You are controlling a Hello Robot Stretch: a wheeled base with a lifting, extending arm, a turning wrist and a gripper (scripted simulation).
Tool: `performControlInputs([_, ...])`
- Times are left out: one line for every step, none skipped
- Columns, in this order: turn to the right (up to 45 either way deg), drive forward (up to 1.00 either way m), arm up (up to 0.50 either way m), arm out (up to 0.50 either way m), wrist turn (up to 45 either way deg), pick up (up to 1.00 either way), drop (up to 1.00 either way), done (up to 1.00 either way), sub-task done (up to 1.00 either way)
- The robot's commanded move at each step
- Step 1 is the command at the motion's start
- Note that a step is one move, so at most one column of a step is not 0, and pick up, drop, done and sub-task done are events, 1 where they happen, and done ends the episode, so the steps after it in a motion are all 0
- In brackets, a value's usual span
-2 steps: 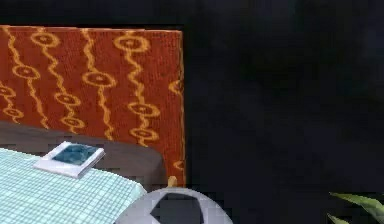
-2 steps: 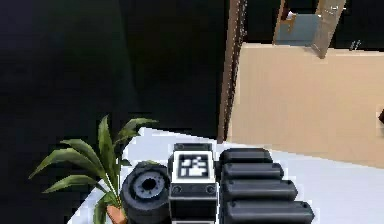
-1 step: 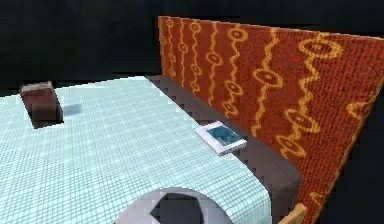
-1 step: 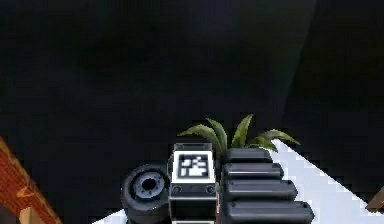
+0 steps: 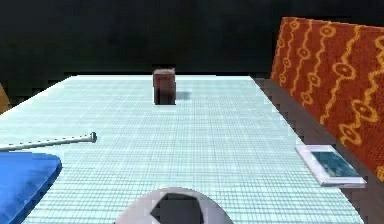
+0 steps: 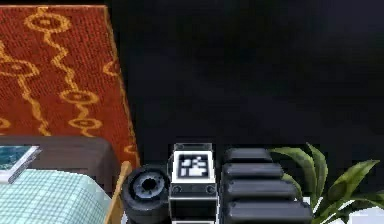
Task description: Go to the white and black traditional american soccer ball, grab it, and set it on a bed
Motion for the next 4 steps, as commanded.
performControlInputs([-45.0,0.00,0.00,0.00,0.0,0.00,0.00,0.00,0.00])
performControlInputs([-45.0,0.00,0.00,0.00,0.0,0.00,0.00,0.00,0.00])
performControlInputs([-45.0,0.00,0.00,0.00,0.0,0.00,0.00,0.00,0.00])
performControlInputs([-42.0,0.00,0.00,0.00,0.0,0.00,0.00,0.00,0.00])
